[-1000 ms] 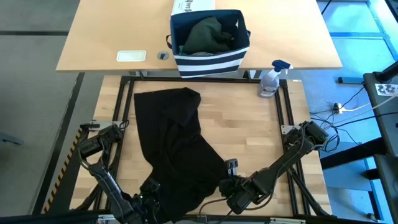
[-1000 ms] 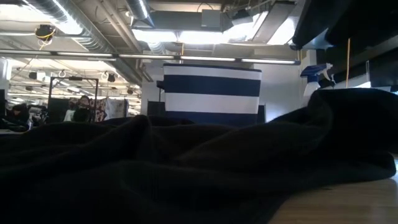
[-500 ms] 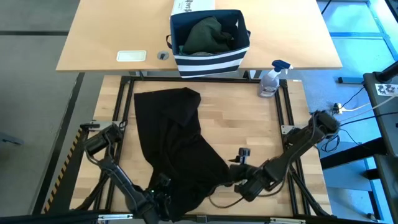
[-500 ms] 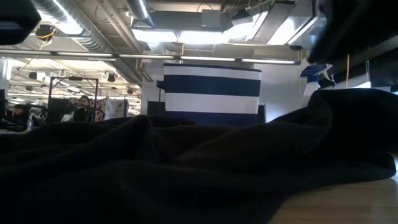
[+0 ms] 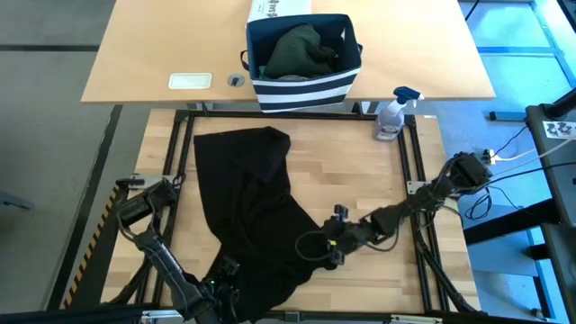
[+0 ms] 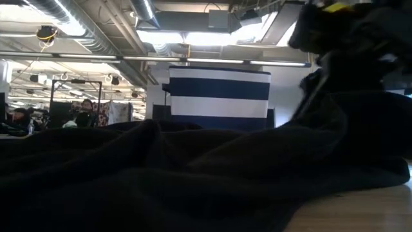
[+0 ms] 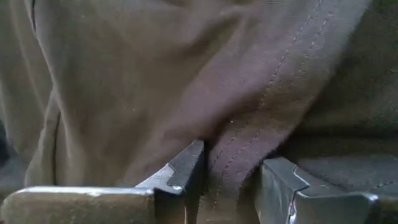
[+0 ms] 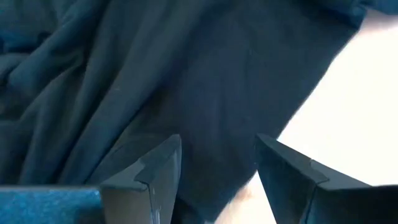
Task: Fold Laundry from Bin
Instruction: Fold the black shirt
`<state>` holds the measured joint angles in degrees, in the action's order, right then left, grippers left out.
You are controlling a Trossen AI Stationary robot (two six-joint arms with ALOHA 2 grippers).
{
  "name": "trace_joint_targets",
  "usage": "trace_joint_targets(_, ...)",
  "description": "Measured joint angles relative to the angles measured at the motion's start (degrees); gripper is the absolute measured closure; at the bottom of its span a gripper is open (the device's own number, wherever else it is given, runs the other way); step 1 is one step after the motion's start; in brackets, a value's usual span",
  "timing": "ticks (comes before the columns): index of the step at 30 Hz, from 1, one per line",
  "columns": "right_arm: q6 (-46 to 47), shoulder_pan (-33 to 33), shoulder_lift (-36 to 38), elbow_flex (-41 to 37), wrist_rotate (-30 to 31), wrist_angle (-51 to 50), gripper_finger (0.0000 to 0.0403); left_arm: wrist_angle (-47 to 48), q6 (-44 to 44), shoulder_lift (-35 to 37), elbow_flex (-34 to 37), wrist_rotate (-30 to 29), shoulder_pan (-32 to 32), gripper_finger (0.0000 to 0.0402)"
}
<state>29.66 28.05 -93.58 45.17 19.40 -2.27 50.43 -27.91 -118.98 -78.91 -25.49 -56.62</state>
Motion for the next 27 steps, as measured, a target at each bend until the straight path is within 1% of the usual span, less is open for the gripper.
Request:
trace_joint_targets(6,-3.14,-4.71,-5.34,-0.06,-7.73,7.01,0.0202,0.06,-0.03,-0.02,0.0,-0.19,0.26,0.0289)
trace_joint_targets(9,-3.19,-6.06,-7.91,-0.04,-10.32,7.42,0.0218,0.06,-0.01,-0.02,0.0,-0.23,0.44,0.0289)
trace_joint_targets(14,-3.23,-6.82,-9.44,0.24,-11.59,7.49,0.0264,0.02,0.05,-0.04,0.0,-0.12,0.76,0.0289)
trace_joint_targets(18,-3.14,-6.82,-9.46,0.32,-11.43,4.31,0.0292,0.04,1.88,-0.17,-0.63,-0.44,1.63,0.0289)
trace_joint_targets(22,-2.3,-6.8,-9.37,0.37,-10.72,-0.4,0.0302,-0.08,4.41,-0.44,-2.02,-1.39,3.66,0.0289)
trace_joint_targets(27,-1.44,-6.69,-8.53,0.37,-9.53,-3.82,0.0299,0.12,6.06,-0.44,-2.84,-1.28,5.98,0.0289)
